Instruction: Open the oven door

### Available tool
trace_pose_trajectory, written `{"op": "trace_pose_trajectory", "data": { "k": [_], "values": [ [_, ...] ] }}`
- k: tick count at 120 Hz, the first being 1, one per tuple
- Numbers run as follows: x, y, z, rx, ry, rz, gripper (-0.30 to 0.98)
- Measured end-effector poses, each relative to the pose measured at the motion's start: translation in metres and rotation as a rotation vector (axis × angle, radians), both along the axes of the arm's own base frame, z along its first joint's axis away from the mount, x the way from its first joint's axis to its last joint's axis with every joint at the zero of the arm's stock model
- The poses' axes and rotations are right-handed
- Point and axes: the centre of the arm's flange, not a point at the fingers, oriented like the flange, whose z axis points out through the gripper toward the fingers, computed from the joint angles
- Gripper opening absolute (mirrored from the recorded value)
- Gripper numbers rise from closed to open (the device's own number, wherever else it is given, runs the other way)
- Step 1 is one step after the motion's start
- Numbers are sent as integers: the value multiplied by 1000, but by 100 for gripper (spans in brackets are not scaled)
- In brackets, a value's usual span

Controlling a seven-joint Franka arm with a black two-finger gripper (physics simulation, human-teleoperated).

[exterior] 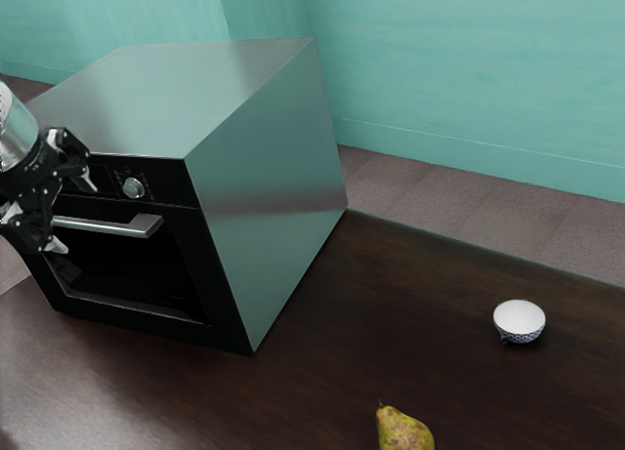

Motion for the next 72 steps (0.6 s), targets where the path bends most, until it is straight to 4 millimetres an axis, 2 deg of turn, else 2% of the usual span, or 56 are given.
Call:
{"op": "trace_pose_trajectory", "data": {
  "k": [72],
  "values": [
    [-4,15,-57,-18,39,-93,69]
  ]
}}
